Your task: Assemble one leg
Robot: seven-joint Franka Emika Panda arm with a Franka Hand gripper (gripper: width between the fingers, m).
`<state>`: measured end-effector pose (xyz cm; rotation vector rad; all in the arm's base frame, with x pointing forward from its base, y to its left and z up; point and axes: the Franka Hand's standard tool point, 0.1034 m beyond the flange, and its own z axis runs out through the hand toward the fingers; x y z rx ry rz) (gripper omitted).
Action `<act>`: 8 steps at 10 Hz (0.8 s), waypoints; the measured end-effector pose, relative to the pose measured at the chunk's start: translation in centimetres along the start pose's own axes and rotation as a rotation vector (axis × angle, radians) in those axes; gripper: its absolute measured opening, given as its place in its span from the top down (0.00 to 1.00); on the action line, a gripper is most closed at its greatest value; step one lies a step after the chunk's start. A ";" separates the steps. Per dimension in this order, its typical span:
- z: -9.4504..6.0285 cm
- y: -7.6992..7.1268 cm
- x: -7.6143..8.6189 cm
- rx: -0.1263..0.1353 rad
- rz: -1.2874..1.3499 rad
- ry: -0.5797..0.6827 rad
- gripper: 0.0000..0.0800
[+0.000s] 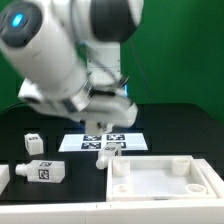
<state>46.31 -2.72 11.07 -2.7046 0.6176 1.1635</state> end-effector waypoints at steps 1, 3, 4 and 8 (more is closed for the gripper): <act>-1.9 -2.0 0.0 -0.008 -0.008 0.070 0.63; -2.4 -3.9 1.4 0.002 -0.026 0.230 0.63; -2.7 -4.3 1.5 0.019 -0.036 0.316 0.63; -7.6 -6.5 3.2 -0.030 -0.196 0.612 0.63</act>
Offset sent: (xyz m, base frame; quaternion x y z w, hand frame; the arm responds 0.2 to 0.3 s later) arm 0.0000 0.0000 0.0000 0.0000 0.1938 0.0000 0.9810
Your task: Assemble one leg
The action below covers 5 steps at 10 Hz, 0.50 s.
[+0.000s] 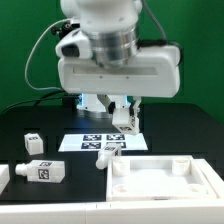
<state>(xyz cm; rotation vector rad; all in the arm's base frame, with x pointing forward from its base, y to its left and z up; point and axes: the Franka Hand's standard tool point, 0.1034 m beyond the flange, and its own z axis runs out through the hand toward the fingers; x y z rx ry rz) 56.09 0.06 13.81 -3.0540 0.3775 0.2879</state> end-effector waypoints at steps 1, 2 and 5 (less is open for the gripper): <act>-1.9 -1.1 2.0 -0.037 -0.030 0.116 0.63; -3.3 -3.6 2.6 -0.065 -0.062 0.229 0.63; -2.0 -4.5 1.9 -0.006 -0.024 0.390 0.63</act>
Offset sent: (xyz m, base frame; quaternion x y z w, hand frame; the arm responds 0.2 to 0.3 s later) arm 0.0000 0.0000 0.0000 0.0000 0.1938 0.0000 0.9810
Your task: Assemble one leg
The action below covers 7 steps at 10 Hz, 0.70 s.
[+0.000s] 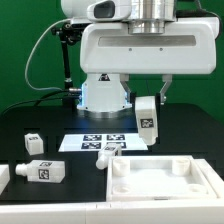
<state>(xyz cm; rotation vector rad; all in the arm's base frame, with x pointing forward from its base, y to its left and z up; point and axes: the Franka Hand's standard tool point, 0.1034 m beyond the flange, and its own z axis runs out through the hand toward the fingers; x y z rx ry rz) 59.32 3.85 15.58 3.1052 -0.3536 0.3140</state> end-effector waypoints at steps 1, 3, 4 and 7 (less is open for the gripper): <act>0.2 -0.3 -0.2 0.009 -0.006 0.032 0.63; 0.5 -3.2 0.5 0.031 -0.051 0.173 0.63; 0.7 -4.2 1.1 0.035 -0.081 0.210 0.63; 1.5 -5.8 2.0 0.045 -0.169 0.286 0.63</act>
Offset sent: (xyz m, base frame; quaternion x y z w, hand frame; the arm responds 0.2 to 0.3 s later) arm 0.0462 0.0043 0.0116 -0.0720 0.1562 -0.1037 0.9796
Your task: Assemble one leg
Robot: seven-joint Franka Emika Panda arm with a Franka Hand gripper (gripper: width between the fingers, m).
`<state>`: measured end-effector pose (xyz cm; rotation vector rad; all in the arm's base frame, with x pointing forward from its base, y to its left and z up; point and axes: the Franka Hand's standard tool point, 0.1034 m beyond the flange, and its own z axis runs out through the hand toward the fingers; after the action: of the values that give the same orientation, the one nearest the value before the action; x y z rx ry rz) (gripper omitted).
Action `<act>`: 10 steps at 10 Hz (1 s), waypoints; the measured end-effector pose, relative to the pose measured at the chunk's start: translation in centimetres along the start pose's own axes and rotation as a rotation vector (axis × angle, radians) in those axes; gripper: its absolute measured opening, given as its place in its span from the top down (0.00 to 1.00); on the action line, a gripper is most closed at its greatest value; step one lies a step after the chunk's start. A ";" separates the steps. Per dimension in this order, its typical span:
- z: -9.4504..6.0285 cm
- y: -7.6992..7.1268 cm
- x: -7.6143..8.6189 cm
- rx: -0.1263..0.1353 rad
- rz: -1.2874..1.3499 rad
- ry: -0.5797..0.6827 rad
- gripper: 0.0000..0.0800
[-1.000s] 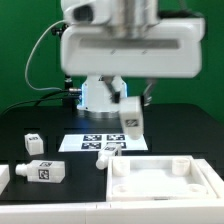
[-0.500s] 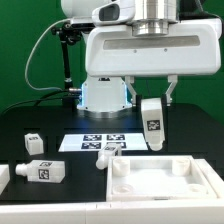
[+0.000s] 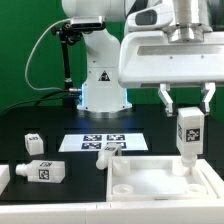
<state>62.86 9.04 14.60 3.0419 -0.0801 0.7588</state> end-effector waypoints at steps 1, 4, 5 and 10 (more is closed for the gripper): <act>0.0 0.0 0.0 0.001 0.000 -0.001 0.63; 0.6 -1.7 -0.9 0.005 -0.041 0.007 0.63; 1.1 -1.9 -1.2 -0.009 -0.076 0.004 0.63; 2.4 -1.7 -1.4 -0.034 -0.132 -0.002 0.63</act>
Offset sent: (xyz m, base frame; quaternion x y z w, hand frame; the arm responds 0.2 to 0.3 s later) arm -0.0076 -0.0137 -0.0042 -0.1590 0.0778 -0.1440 0.9736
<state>62.85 10.76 11.88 2.9796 0.1056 0.7376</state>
